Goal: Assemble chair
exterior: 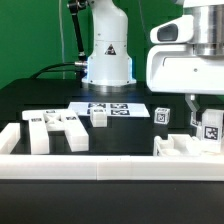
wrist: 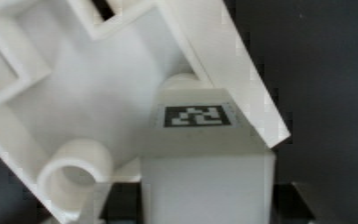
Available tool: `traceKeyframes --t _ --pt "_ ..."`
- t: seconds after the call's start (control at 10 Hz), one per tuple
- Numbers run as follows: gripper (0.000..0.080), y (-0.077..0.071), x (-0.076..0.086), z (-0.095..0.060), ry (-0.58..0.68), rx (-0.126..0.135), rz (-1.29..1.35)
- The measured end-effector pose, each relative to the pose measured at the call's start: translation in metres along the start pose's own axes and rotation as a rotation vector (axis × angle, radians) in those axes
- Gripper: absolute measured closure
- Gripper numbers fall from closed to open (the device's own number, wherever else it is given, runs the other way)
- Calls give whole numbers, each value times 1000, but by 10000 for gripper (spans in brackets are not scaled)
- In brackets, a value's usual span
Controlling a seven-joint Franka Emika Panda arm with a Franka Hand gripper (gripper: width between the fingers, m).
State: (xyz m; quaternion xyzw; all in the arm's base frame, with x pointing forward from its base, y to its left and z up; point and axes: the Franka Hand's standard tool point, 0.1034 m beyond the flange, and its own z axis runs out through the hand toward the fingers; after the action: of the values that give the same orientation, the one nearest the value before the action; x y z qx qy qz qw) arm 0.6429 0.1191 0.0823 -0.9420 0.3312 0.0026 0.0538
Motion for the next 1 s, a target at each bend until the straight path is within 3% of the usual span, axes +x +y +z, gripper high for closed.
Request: traceKeyframes --t 0.1,0.7,1.0 --pt "509 1 1 0 -3 9 103" --pt "508 4 -1 0 -4 4 755" --pt "508 5 0 0 -19 6 890"
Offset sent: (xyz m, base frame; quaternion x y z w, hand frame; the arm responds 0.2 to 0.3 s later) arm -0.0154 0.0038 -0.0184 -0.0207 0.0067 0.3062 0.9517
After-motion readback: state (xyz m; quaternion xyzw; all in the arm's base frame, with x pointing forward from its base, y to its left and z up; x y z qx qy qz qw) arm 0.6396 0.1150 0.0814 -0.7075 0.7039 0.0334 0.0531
